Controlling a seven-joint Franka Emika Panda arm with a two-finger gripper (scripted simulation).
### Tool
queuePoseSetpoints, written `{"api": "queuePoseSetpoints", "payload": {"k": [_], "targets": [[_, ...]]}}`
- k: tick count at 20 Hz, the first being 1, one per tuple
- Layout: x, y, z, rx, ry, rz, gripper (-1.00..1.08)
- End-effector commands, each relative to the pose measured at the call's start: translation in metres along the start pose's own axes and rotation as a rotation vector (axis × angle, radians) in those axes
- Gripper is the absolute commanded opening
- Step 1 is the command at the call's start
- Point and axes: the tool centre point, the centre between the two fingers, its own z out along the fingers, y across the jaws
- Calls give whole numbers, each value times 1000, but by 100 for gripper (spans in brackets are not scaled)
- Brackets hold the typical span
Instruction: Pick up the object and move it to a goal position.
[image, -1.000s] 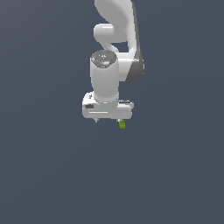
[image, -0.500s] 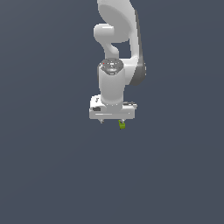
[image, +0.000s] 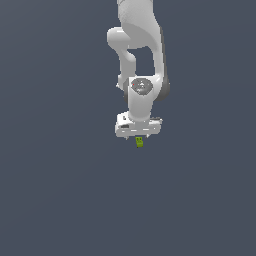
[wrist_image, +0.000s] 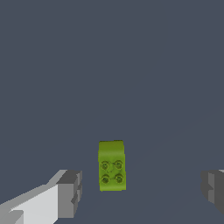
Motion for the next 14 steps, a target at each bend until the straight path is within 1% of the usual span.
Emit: {"api": "queuePoseSetpoints", "payload": {"k": [1, 7, 14], "targets": [[-10, -9, 10, 0, -2, -20, 100], [-23, -19, 22, 0, -6, -44, 100], [-23, -19, 27, 1, -7, -44, 100]]}}
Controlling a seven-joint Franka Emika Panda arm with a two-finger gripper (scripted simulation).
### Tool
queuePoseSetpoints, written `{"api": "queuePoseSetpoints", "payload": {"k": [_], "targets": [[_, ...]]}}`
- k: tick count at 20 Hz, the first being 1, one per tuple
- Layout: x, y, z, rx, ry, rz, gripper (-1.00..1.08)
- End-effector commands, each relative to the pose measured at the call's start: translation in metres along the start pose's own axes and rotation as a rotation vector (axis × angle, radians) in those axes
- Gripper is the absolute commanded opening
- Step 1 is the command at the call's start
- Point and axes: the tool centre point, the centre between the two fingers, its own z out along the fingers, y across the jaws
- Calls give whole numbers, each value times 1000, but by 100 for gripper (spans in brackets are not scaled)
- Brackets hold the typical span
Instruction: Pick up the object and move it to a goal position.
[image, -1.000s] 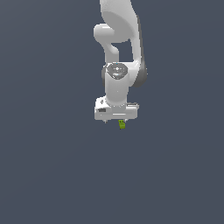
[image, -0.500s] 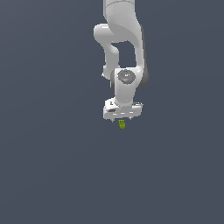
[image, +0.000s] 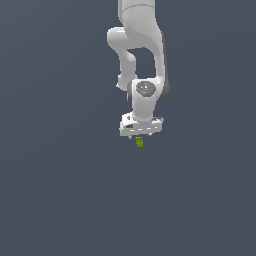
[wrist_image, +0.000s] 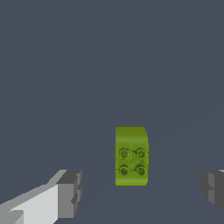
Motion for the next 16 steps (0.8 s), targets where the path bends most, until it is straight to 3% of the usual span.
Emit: {"api": "queuePoseSetpoints", "payload": {"k": [1, 15, 16], "targets": [[0, 0, 5, 0, -1, 0, 100], [-2, -1, 49, 0, 0, -2, 100], [-2, -1, 49, 0, 0, -2, -100]]}}
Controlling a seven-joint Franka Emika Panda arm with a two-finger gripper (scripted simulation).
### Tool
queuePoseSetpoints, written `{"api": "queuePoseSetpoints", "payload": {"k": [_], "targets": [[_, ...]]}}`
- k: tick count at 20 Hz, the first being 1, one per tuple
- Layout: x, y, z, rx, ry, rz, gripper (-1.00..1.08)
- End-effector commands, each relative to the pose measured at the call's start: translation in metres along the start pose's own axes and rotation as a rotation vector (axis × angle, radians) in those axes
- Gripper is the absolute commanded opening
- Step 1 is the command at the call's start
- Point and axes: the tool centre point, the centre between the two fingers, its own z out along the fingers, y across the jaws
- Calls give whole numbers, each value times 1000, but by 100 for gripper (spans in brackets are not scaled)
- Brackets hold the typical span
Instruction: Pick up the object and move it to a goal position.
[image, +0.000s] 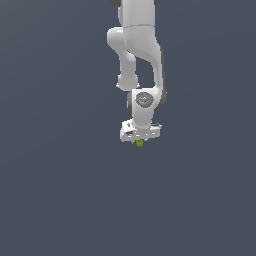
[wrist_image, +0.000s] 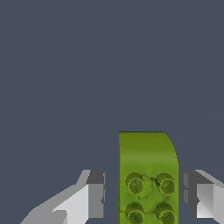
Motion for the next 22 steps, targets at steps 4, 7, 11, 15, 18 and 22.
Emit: {"api": "queuePoseSetpoints", "payload": {"k": [4, 7, 11, 15, 18, 22], "targets": [[0, 0, 1, 0, 1, 0, -100], [0, 0, 1, 0, 1, 0, -100], [0, 0, 0, 0, 1, 0, -100], [1, 9, -5, 0, 1, 0, -100], [3, 22, -14, 0, 1, 0, -100], [7, 49, -33, 0, 1, 0, -100]]}}
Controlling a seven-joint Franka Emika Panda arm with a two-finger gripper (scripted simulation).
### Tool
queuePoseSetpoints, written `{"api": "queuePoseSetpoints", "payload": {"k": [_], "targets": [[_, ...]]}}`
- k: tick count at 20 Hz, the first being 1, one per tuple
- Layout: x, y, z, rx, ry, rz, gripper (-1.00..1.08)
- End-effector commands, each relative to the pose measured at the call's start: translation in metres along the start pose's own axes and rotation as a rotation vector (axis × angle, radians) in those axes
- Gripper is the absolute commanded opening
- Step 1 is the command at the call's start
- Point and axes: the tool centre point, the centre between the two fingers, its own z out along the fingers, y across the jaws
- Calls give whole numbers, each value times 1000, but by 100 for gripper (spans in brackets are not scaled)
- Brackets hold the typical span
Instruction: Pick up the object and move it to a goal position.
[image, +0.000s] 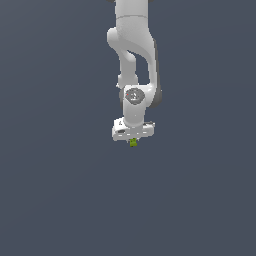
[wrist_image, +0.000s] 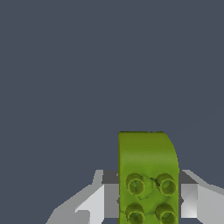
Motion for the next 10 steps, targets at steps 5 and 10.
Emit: {"api": "queuePoseSetpoints", "payload": {"k": [5, 10], "targets": [[8, 58, -39, 0, 1, 1, -100], [16, 109, -73, 1, 1, 1, -100]]}}
